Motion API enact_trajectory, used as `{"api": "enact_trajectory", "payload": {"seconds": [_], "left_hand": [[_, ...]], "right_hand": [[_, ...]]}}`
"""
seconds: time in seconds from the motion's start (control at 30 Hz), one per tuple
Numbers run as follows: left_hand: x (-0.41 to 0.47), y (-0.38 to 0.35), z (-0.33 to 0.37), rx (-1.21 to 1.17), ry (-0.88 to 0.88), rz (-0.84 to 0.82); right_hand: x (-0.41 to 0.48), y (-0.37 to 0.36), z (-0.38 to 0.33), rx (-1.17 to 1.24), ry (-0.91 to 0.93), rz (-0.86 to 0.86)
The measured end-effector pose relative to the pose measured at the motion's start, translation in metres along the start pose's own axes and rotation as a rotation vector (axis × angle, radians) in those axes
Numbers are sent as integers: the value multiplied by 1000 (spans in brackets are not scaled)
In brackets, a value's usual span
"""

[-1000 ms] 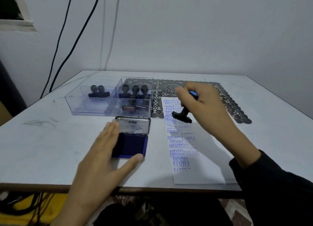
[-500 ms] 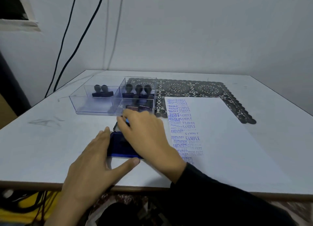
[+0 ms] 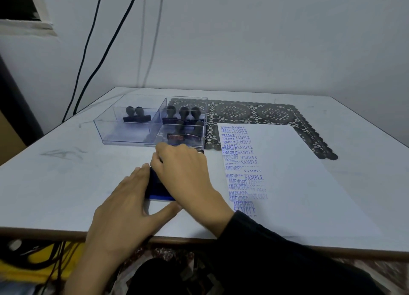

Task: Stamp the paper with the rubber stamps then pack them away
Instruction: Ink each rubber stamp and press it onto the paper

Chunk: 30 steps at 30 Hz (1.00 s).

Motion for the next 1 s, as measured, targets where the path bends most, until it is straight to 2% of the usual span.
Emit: {"api": "enact_trajectory", "payload": {"seconds": [0.13,0.3,0.43,0.57,0.67,0.77,0.9,1.0], "left_hand": [[-1,1,2,-33,-26,7],[-1,0,-2,-17,-9,6],[-4,1,-2,-38,51,27],[-10,6,7,-174,52,52],[-17,3,20,-252,-23,38],[-22,-8,47,-309,-149,29],[-24,-36,93,-193,-393,-22],[-23,-48,111,-131,-462,-38]], "right_hand": [[-10,0,-6,-138,-30,47],[-11,1,-3,-124,-32,78],[-13,14,2,-5,-14,59],[-19,51,29,181,-48,43],[-29,76,56,222,-86,-47],[-41,89,83,154,-118,-130],[-60,91,108,78,-148,-183],[-68,91,120,51,-168,-196]]}}
Point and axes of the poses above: each hand's wrist, its own x-axis towards the middle knuckle, its own y-axis out of the back of the hand, z = x × y, the point moved 5 cm from there along x, towards the middle knuckle, and after that the axes turned 4 degrees about -z, right-handed, at the moved point
